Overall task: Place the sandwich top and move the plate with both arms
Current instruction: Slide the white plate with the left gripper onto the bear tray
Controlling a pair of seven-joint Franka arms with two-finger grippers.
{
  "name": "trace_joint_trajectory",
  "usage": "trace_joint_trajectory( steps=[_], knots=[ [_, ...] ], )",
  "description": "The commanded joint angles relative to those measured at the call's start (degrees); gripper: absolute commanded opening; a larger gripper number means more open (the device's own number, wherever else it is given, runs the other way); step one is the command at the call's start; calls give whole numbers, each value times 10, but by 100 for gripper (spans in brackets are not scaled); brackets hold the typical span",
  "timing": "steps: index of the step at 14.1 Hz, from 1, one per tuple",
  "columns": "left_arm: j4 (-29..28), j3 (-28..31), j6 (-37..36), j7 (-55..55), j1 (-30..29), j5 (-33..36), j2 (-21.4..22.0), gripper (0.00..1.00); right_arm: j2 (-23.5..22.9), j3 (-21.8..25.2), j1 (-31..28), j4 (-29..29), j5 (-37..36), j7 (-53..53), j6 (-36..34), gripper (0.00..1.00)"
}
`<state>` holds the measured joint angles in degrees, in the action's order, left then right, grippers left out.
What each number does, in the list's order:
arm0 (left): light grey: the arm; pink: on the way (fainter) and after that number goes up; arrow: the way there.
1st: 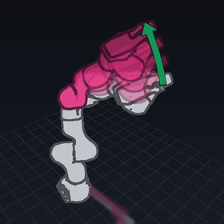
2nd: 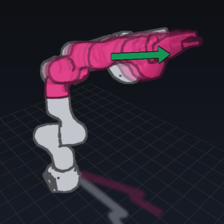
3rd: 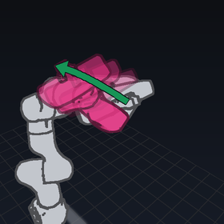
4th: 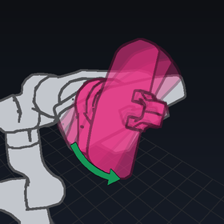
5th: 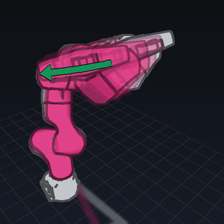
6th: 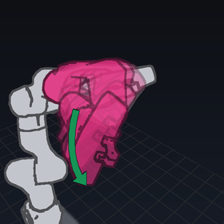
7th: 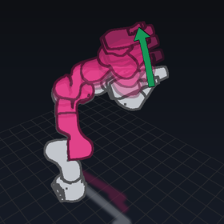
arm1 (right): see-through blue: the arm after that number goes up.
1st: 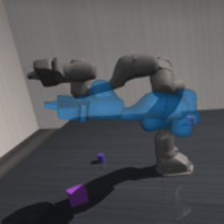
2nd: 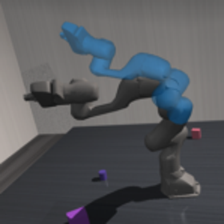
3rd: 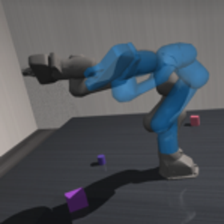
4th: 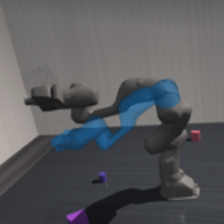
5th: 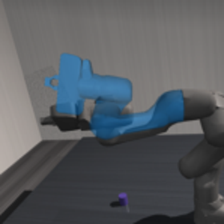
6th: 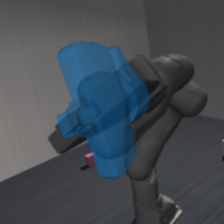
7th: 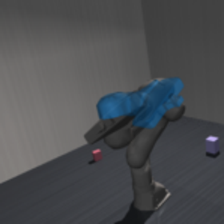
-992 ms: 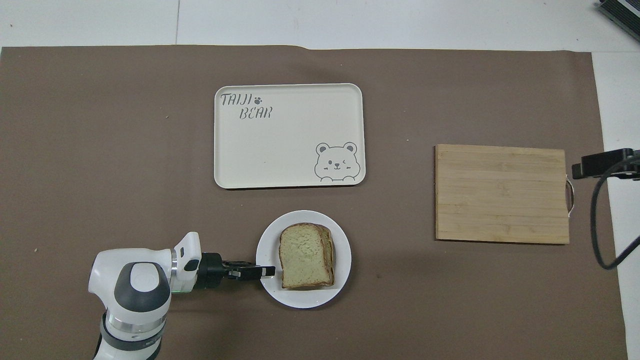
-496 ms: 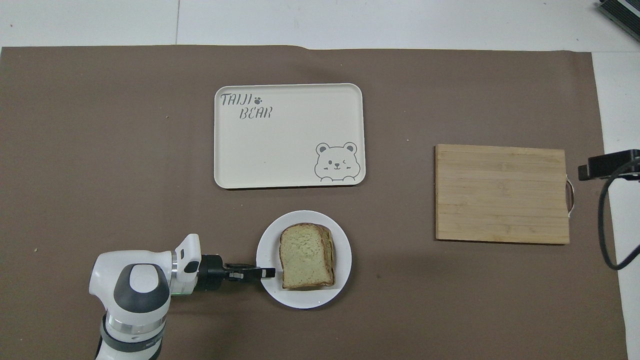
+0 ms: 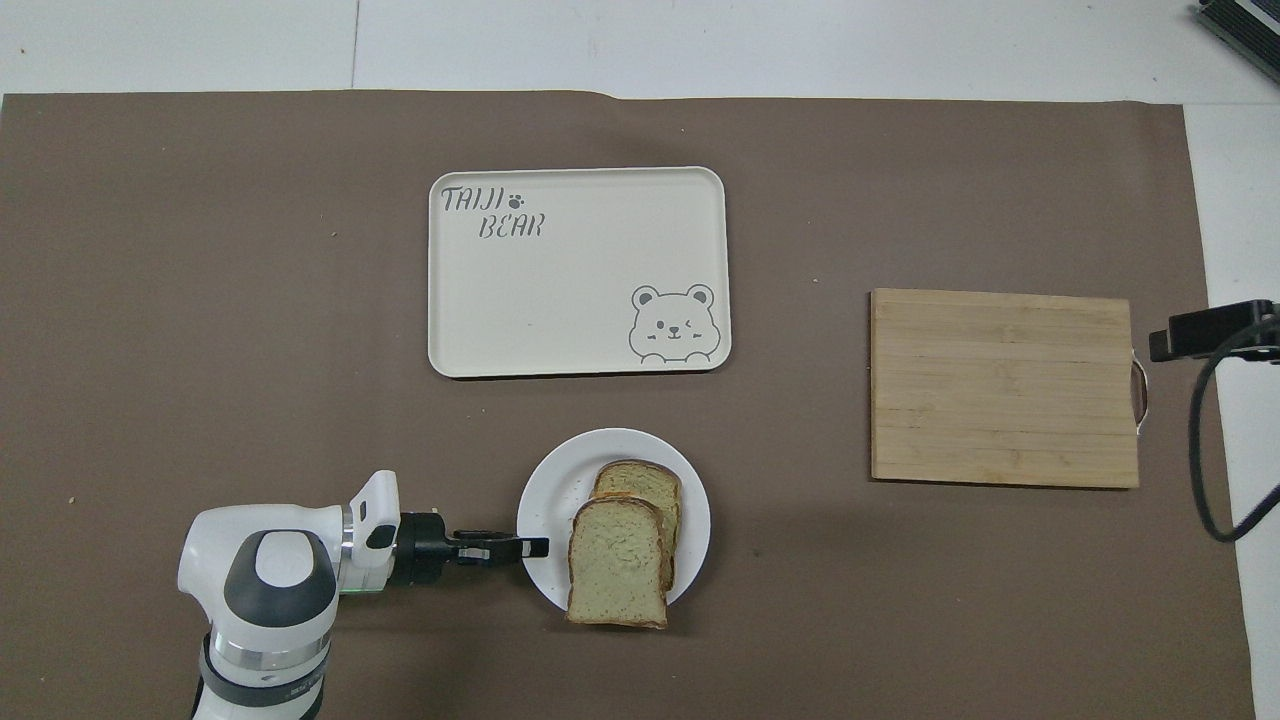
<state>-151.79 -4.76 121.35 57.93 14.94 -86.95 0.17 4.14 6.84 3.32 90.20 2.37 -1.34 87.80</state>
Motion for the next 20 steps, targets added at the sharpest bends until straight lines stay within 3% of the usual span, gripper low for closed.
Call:
trace_joint_trajectory(
  steps=[1,12,20],
  knots=[
    [-9,4,-47,16,-32,-16,19,0,-5,3,3,-11,2,-13,-10,100],
    [81,5,-142,5,-125,-3,-18,0,-5,1,3,-11,3,-13,-10,100],
    [271,5,-190,-130,-198,104,-114,0,-5,1,3,-11,3,-13,-10,100]
  ],
)
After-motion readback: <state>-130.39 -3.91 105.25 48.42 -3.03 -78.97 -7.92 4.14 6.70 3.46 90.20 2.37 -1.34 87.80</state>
